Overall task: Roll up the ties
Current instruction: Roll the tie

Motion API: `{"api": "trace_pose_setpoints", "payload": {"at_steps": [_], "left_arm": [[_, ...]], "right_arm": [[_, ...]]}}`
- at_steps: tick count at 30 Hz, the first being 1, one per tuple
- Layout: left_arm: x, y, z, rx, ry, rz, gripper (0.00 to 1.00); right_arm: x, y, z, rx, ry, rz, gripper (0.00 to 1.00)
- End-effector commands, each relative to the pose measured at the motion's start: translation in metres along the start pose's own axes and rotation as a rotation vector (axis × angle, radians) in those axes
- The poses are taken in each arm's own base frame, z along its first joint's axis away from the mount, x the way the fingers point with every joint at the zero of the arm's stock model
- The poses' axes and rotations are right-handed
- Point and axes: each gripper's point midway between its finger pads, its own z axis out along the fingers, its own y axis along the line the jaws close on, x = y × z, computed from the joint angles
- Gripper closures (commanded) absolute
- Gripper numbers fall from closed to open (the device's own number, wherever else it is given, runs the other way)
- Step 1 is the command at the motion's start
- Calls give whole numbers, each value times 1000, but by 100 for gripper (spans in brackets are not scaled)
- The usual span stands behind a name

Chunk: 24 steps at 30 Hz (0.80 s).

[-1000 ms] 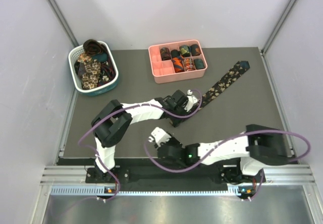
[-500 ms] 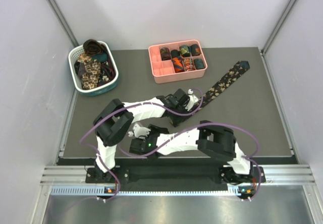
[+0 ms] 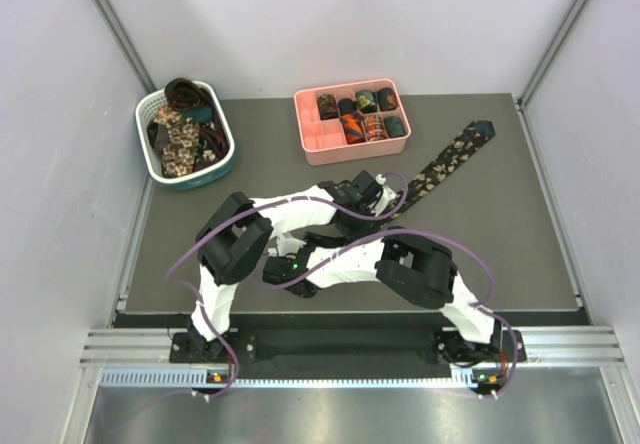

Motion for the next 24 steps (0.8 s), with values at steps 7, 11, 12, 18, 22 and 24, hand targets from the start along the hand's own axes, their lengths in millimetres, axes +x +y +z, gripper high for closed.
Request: {"api": "trace_pose_setpoints", "payload": {"at_steps": [7, 11, 12, 18, 22, 24], "left_arm": [[99, -17, 16, 60, 397, -54, 68], [102, -16, 16, 57, 425, -53, 68], [103, -16, 16, 57, 432, -52, 68], [101, -16, 16, 59, 435, -42, 68], [96, -18, 16, 76, 420, -35, 67], [94, -19, 15, 85, 411, -29, 65]], "right_arm": [[1, 0, 17, -24, 38, -33, 50], [11, 5, 24, -45, 81, -58, 50], [14, 5, 27, -47, 92, -60, 50], [30, 9, 33, -49, 147, -76, 58], [33, 10, 34, -41, 155, -69, 77], [30, 10, 34, -42, 149, -48, 84]]}}
